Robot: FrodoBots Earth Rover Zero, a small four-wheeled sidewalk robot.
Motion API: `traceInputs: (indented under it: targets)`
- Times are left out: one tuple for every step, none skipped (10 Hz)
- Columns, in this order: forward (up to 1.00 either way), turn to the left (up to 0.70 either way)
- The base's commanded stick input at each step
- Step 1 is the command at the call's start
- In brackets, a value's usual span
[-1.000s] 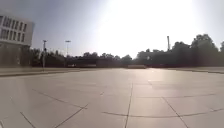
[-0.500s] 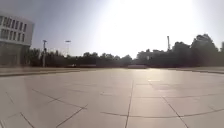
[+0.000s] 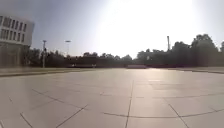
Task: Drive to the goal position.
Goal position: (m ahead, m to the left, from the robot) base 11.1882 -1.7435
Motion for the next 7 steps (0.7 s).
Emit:
traceInputs:
  targets:
    - [0.07,-0.01]
    - [0.07,-0.01]
    - [0.07,-0.01]
    - [0.07,-0.01]
    - [0.07,-0.01]
    - [0.07,-0.01]
    - [0.07,-0.01]
